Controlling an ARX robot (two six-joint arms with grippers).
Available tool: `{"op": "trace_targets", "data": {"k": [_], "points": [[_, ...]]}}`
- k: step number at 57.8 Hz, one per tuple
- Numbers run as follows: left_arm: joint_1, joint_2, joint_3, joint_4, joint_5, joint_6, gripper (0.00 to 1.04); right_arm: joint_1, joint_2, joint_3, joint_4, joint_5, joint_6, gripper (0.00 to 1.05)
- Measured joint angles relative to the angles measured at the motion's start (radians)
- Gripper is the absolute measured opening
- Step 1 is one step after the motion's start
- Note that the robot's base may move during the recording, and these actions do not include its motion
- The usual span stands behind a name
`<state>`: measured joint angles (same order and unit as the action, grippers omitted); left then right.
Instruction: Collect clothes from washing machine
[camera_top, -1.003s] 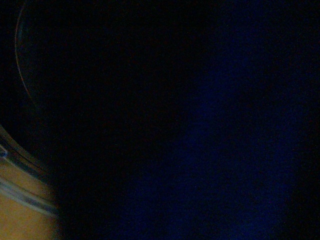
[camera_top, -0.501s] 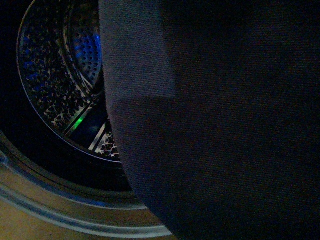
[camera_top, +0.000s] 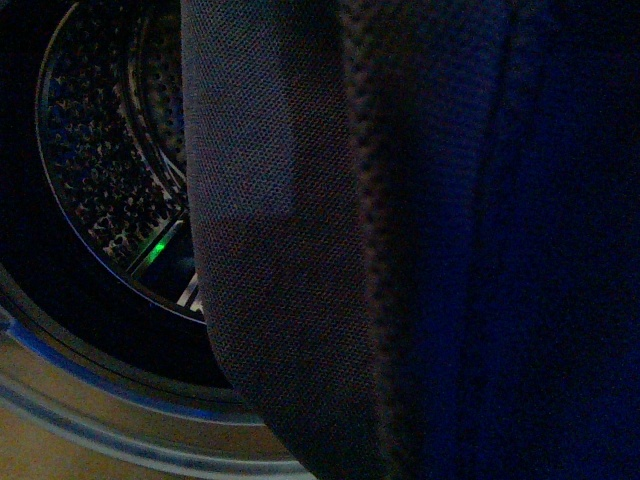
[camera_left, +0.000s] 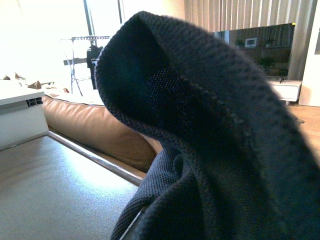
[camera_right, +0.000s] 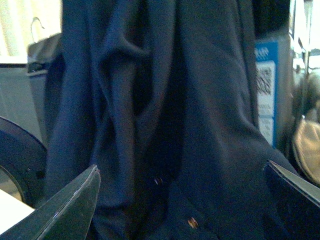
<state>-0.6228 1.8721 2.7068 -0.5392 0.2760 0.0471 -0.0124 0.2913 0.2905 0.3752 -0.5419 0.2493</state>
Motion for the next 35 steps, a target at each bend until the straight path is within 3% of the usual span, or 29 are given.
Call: {"op": "trace_targets", "data": {"k": [21,35], "points": [[0.0,0.0,0.0,0.0,0.0,0.0,0.06,0.236,0.235,0.209,0.018,0.12,-0.134,0.97],[0.0,0.0,0.0,0.0,0.0,0.0,0.06,0.306,0.417,0.298,0.058,0.195,-0.18,0.97]]}}
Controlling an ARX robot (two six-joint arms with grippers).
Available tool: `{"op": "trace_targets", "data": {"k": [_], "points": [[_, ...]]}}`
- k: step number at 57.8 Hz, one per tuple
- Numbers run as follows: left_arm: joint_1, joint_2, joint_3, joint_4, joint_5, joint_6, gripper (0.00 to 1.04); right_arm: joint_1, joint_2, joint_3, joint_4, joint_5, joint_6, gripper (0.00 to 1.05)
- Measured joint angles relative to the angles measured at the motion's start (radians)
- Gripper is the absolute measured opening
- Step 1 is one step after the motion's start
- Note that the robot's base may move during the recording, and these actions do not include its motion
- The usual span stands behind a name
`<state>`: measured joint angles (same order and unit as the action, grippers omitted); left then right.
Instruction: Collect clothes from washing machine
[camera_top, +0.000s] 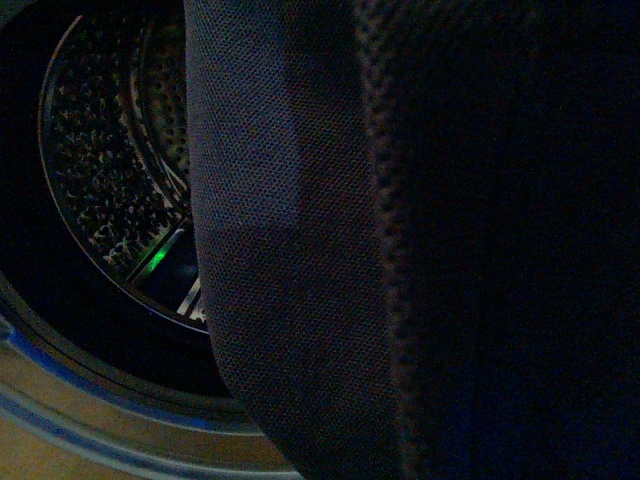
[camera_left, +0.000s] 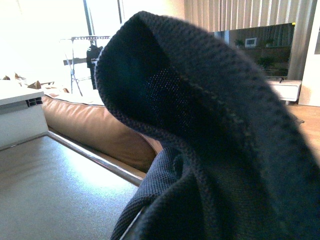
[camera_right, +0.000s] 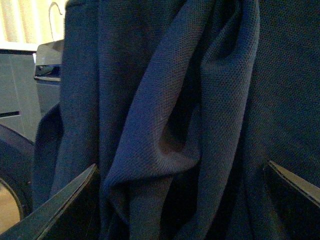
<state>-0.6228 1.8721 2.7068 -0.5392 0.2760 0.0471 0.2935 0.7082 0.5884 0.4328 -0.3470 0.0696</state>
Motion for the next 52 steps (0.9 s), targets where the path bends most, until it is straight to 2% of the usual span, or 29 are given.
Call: {"op": "trace_targets", "data": {"k": [19,37,41,52], "points": [[0.0,0.0,0.0,0.0,0.0,0.0,0.06,0.136,0.143,0.09,0.034,0.103,-0.026,0.97],[0.0,0.0,0.0,0.0,0.0,0.0,0.06,0.212,0.24,0.15,0.081,0.27,-0.05,0.97],[0.0,0.0,0.0,0.0,0.0,0.0,0.06,0.241,0.31,0.192,0.131,0.342,-0.066,0.97],[0.0,0.0,0.0,0.0,-0.001,0.0,0.06,0.27,0.423,0.252,0.162,0.418,-0.097,0.97]]}}
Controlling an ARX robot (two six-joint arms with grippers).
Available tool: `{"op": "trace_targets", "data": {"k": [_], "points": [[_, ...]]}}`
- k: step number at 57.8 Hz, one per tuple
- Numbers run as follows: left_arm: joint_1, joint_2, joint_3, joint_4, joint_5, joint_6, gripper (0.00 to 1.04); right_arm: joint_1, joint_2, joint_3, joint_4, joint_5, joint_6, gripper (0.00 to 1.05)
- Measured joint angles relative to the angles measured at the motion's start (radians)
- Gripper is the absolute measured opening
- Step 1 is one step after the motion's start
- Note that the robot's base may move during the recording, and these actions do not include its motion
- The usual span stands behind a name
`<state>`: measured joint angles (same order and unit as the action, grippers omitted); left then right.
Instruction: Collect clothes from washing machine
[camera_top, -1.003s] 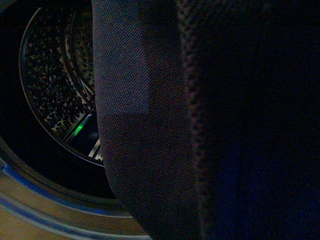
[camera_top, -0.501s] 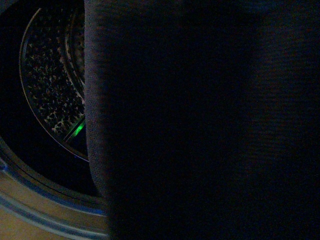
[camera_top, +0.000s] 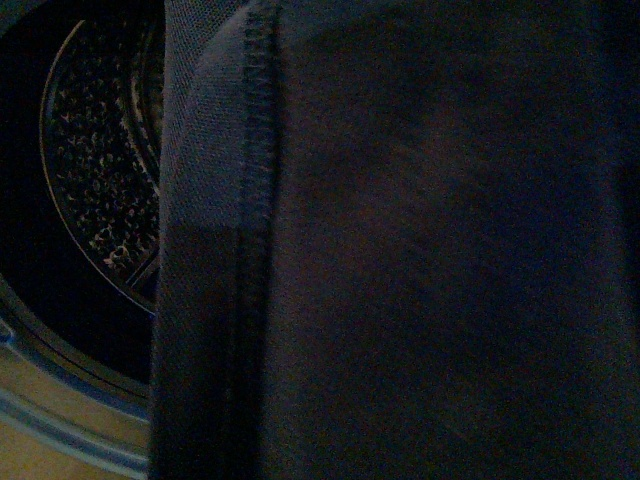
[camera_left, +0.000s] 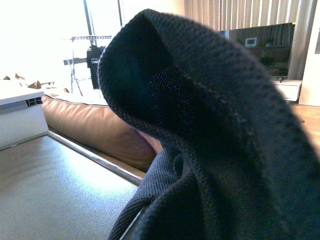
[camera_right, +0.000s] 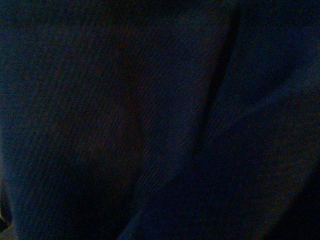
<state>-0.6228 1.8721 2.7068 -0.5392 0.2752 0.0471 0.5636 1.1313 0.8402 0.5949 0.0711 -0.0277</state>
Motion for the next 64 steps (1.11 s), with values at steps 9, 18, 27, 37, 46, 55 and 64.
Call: {"op": "trace_targets", "data": {"k": [9,18,27,37,46,55,64], "points": [[0.0,0.0,0.0,0.0,-0.005,0.0,0.06,0.029,0.061,0.036,0.015,0.026,-0.032,0.97],[0.001,0.0,0.0,0.0,-0.005,0.0,0.06,0.044,0.097,0.049,0.033,0.053,-0.044,0.97],[0.0,0.0,0.0,0.0,-0.005,0.0,0.06,0.051,0.108,0.049,0.059,0.09,-0.06,0.89],[0.0,0.0,0.0,0.0,-0.005,0.0,0.06,0.033,0.103,0.037,0.097,0.101,-0.08,0.66],[0.0,0.0,0.0,0.0,-0.004,-0.003,0.23,-0.002,0.069,-0.01,0.153,0.128,-0.106,0.44],[0.0,0.0,0.001,0.0,-0.004,-0.003,0.39,-0.043,0.012,-0.044,0.158,0.145,-0.108,0.28],[0.0,0.0,0.001,0.0,-0.003,-0.003,0.6,-0.097,-0.092,-0.069,0.137,0.13,-0.108,0.08]]}}
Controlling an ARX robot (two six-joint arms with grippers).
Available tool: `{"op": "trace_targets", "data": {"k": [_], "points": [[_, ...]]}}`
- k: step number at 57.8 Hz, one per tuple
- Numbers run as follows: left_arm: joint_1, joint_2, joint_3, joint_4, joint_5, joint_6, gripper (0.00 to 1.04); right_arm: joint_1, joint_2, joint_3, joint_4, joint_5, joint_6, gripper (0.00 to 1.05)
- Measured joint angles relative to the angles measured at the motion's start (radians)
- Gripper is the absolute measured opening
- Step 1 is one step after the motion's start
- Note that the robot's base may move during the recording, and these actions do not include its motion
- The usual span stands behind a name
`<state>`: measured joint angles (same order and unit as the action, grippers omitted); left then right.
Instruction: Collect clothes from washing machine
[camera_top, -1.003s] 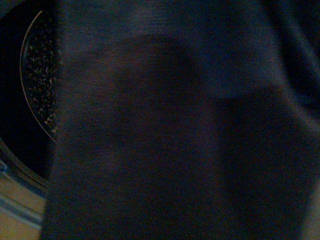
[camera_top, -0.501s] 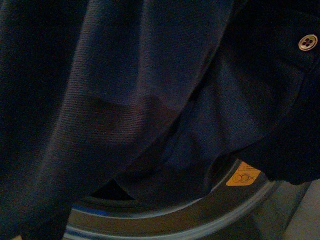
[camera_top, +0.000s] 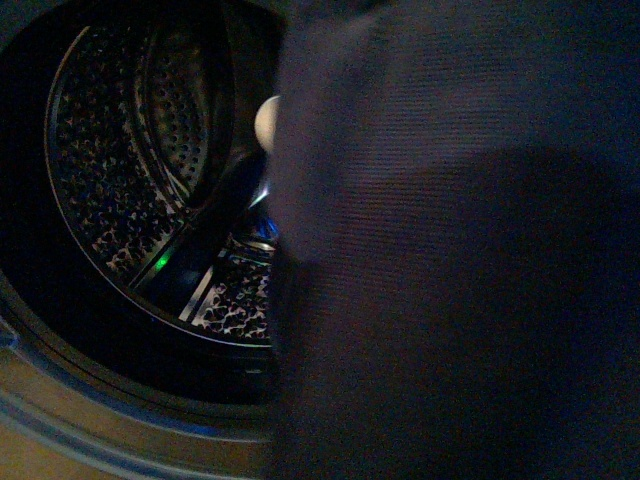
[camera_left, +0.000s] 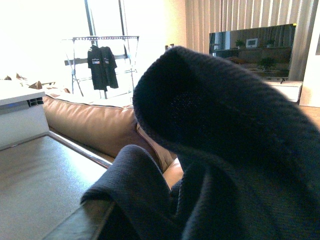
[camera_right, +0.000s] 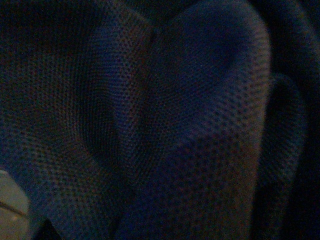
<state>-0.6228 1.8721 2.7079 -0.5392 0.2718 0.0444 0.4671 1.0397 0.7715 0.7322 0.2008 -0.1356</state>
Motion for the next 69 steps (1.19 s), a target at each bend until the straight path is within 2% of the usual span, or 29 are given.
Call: {"op": "trace_targets", "data": {"k": [2,7,13,16,21,27,38,52,57,65,69], "points": [[0.0,0.0,0.0,0.0,0.0,0.0,0.65,-0.014,-0.03,-0.002,-0.01,-0.014,-0.002,0.04],[0.0,0.0,0.0,0.0,0.0,0.0,0.83,-0.068,-0.128,-0.002,-0.058,-0.068,-0.01,0.04],[0.0,0.0,0.0,0.0,0.0,0.0,0.98,-0.129,-0.188,0.018,-0.111,-0.128,-0.016,0.04],[0.0,0.0,0.0,0.0,0.0,0.0,1.0,-0.157,-0.204,0.032,-0.127,-0.151,-0.02,0.04],[0.0,0.0,0.0,0.0,0.0,-0.001,0.98,-0.224,-0.228,0.063,-0.158,-0.202,-0.019,0.04],[-0.001,0.0,0.001,0.0,0.001,-0.001,0.98,-0.346,-0.246,0.124,-0.189,-0.291,-0.01,0.04],[-0.001,0.0,0.001,0.0,0.003,-0.001,0.98,-0.653,-0.231,0.242,-0.183,-0.465,0.077,0.04],[-0.001,0.0,0.008,0.0,0.0,0.0,0.98,-1.219,-0.072,0.414,-0.056,-0.657,0.335,0.04],[-0.001,0.0,0.008,0.0,0.0,0.0,0.98,-1.329,-0.023,0.464,-0.032,-0.676,0.385,0.04],[-0.001,0.0,0.008,0.0,0.0,0.0,0.98,-1.558,0.118,0.621,-0.035,-0.726,0.456,0.04],[-0.001,0.0,0.008,0.0,0.0,0.0,0.98,-1.605,0.192,0.685,-0.1,-0.738,0.451,0.04]]}}
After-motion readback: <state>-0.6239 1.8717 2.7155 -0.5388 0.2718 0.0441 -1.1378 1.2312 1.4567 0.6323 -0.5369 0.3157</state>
